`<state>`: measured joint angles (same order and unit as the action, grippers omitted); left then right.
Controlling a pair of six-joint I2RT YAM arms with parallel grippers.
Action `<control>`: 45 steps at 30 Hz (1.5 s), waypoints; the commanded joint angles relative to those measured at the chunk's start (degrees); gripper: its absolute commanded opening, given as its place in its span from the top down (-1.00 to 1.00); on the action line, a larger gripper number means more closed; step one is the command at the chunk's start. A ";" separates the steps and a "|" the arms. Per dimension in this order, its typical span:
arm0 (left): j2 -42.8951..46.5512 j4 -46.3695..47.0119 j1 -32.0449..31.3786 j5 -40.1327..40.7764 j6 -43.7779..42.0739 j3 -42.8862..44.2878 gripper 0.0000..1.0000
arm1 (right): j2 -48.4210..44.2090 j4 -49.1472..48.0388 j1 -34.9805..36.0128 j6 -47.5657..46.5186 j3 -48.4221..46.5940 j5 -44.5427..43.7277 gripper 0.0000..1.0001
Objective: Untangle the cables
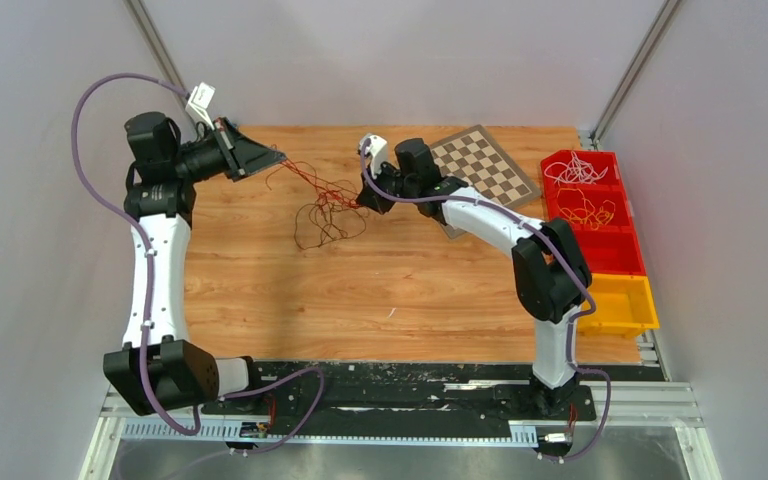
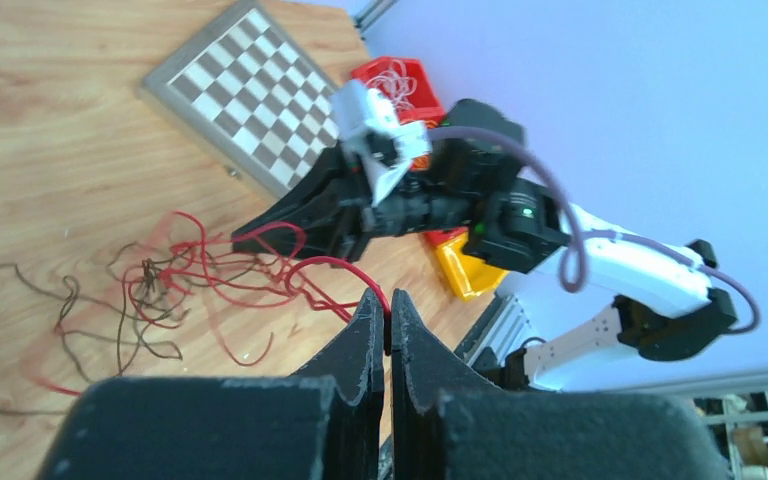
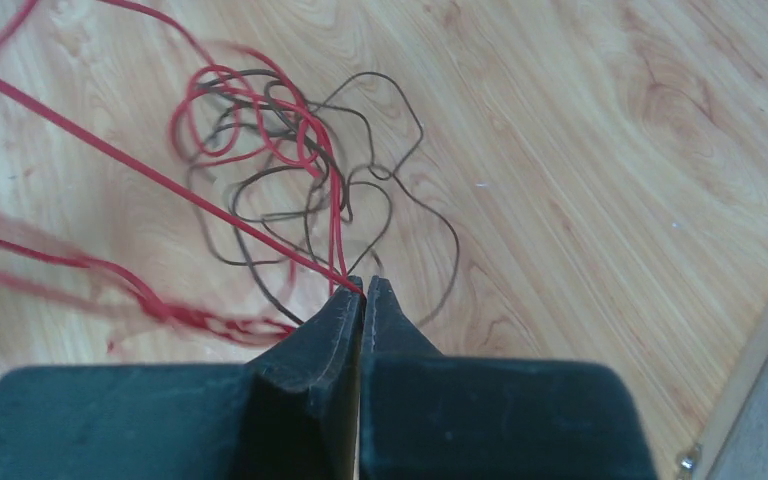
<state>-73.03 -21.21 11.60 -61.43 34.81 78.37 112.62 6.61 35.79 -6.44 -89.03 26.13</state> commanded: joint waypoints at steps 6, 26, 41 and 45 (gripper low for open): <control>4.40 15.57 2.88 -8.51 10.22 14.32 0.93 | 3.47 11.21 -6.71 -5.27 4.44 -14.09 1.00; -4.39 35.68 8.49 -1.24 24.07 38.69 0.51 | 5.90 17.26 -7.30 -11.55 7.85 -17.74 1.00; 5.58 -6.57 6.20 0.23 -26.11 8.21 -0.45 | -9.07 19.88 -8.46 -12.20 9.08 6.76 1.00; 5.56 -12.53 0.51 3.11 -37.39 -4.62 -0.57 | -12.39 20.81 -7.59 -11.11 5.15 16.22 1.00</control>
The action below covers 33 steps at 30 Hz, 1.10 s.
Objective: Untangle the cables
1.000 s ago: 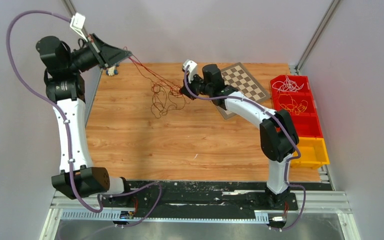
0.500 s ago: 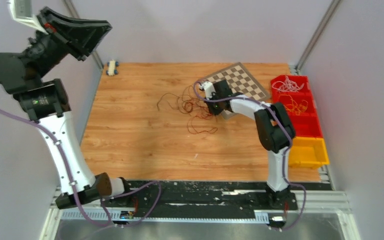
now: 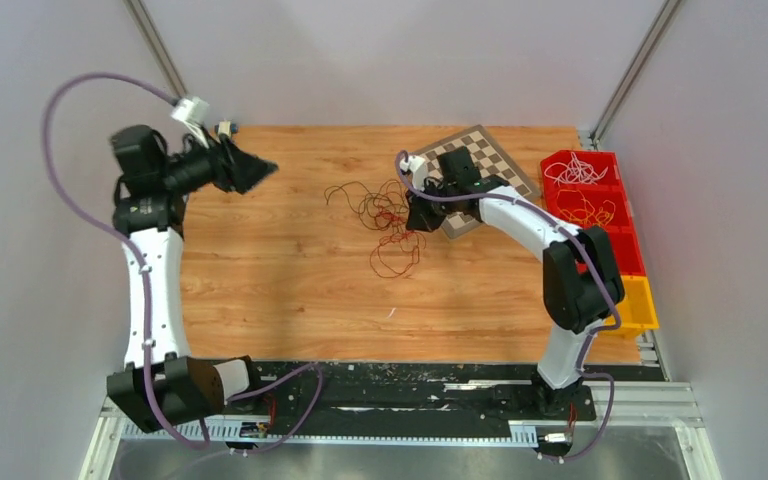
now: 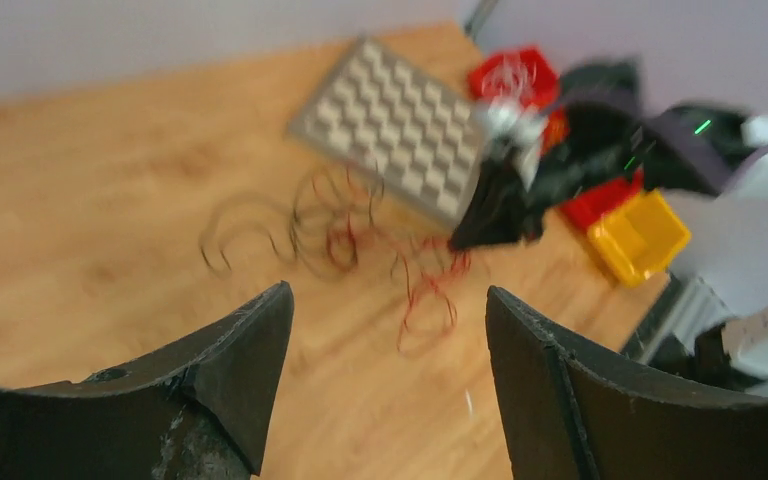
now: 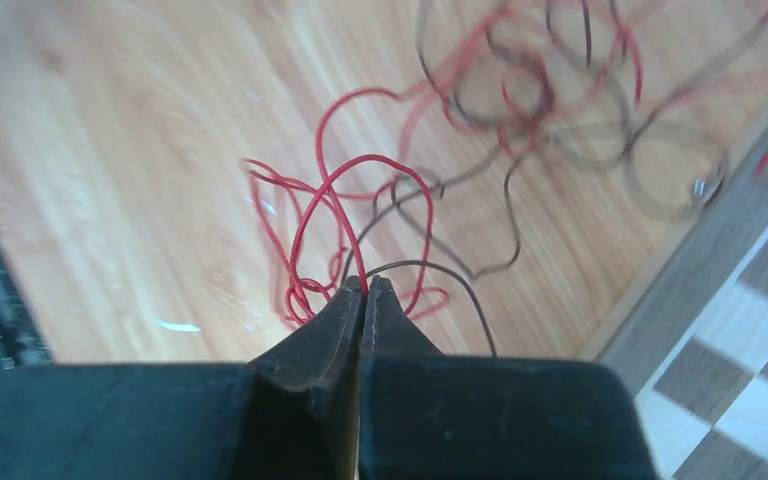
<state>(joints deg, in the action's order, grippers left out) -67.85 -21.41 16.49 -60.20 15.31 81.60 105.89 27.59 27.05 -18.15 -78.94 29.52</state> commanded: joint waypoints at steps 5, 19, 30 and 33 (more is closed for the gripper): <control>-1.75 -8.86 -11.16 2.58 -25.69 -16.35 -0.57 | -8.78 0.90 2.29 -1.87 -7.19 18.46 1.00; -11.90 5.84 -27.40 5.13 -42.34 -23.21 -0.60 | -16.13 8.75 4.58 -9.77 -7.16 20.10 1.00; -20.29 -1.89 -36.47 8.44 -61.02 -19.10 -0.58 | -17.07 9.25 5.08 -9.37 -8.62 18.18 1.00; -19.08 -5.13 -36.46 8.84 -64.34 -19.18 -0.50 | -17.37 9.40 5.08 -9.47 -8.56 16.77 1.00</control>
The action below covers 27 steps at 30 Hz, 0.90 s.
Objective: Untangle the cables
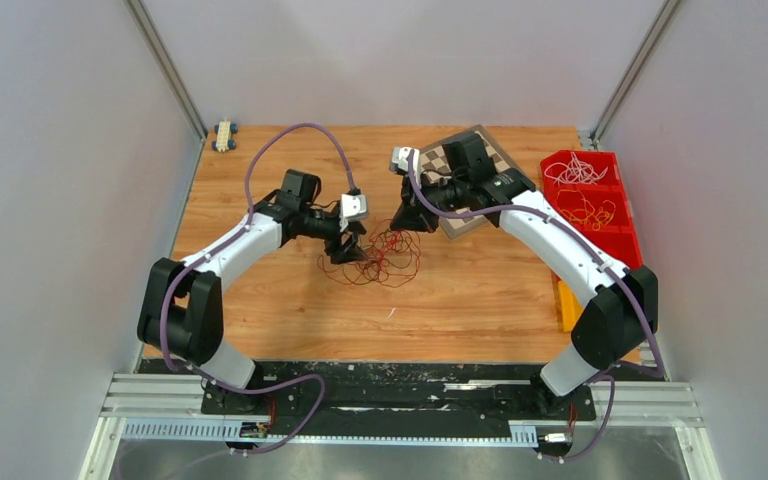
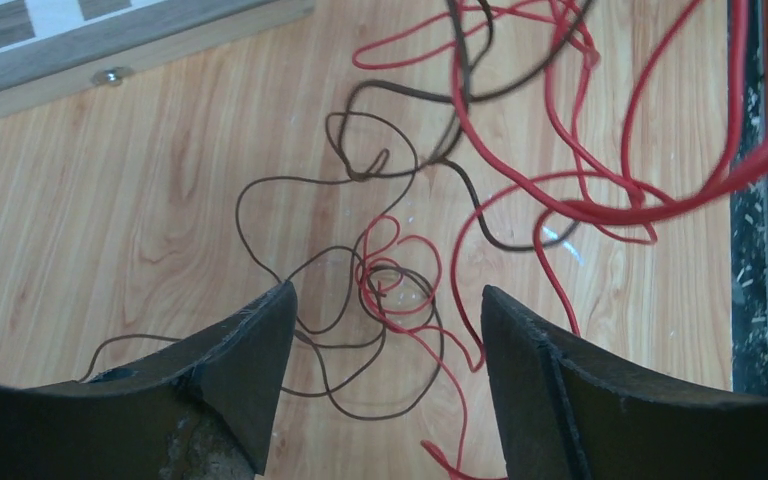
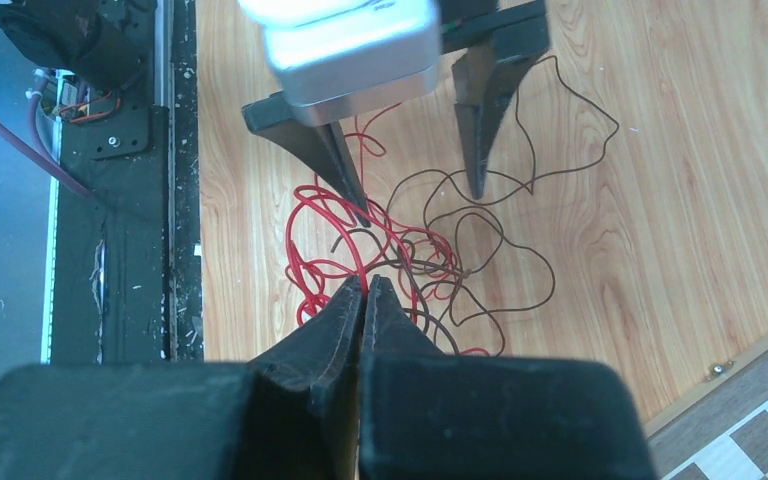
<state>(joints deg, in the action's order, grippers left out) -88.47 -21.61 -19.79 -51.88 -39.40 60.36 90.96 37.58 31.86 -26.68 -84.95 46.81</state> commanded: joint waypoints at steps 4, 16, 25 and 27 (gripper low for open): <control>6.26 -7.20 1.04 0.88 -11.79 -0.09 -0.48 | -3.71 -0.42 0.25 -1.59 -1.63 -0.85 1.00; 13.68 -18.18 4.26 -1.67 -17.18 -0.80 -0.64 | -5.12 -0.32 0.25 -3.11 0.53 -1.31 1.00; 7.26 -13.68 -3.19 3.17 -16.09 -2.44 -0.22 | -5.30 -0.42 0.01 -2.64 0.01 -3.51 1.00; 7.67 -14.95 -4.55 4.28 -15.79 -2.75 0.13 | -5.05 -1.08 -1.03 -1.57 -0.08 -5.52 1.00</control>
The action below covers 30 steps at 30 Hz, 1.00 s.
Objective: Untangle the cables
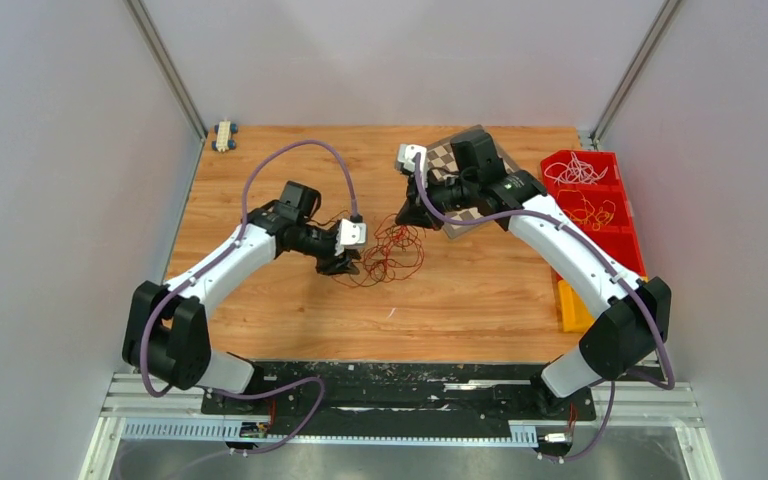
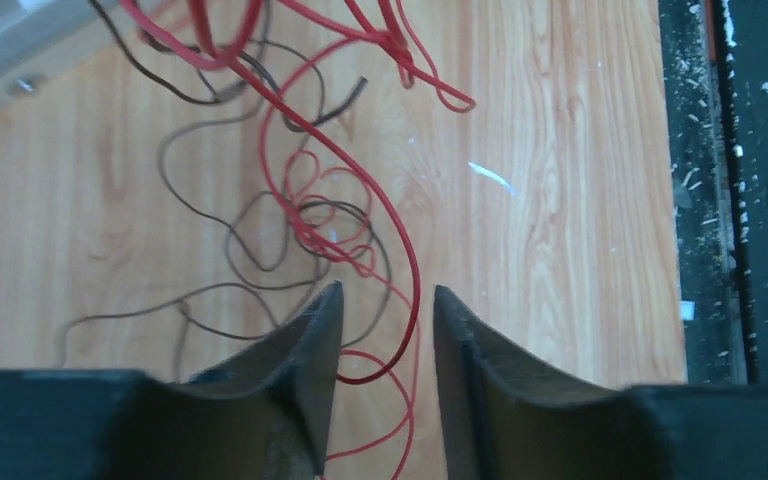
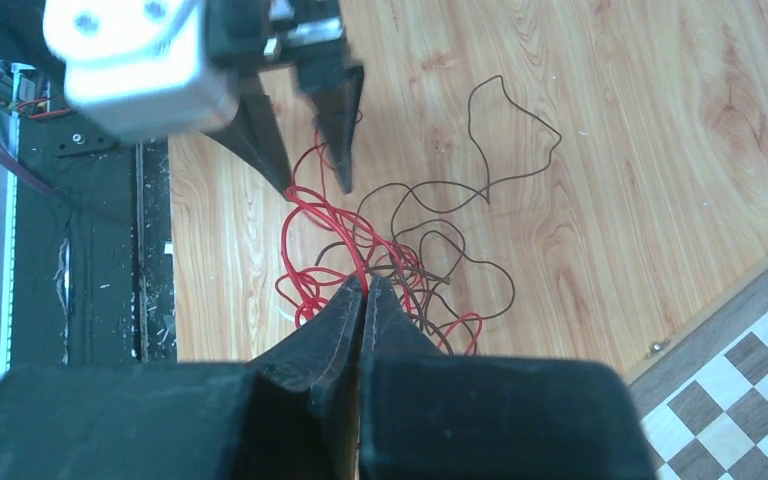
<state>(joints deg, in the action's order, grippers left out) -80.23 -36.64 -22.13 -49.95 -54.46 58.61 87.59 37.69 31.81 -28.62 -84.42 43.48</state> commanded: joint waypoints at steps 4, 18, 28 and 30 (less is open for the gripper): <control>5.74 -4.98 -4.29 -0.23 5.69 1.98 0.94 | -0.28 -8.89 -4.53 5.71 1.11 -12.74 1.00; 13.65 15.08 -5.79 -8.81 49.99 27.46 1.00 | 18.20 -24.36 -5.27 20.10 1.27 -20.75 0.71; 10.27 24.62 -4.43 -2.20 61.96 43.94 1.00 | 27.55 -24.54 -4.02 18.13 2.86 -23.94 0.78; 9.13 26.10 -2.98 -0.16 63.11 47.85 1.00 | 28.08 -24.03 -3.98 17.28 3.39 -24.67 0.80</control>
<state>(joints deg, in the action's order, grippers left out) -70.28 -17.78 -26.79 -53.89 2.28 99.20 114.93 15.57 27.68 -10.59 -81.43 21.45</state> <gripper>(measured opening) 0.008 0.110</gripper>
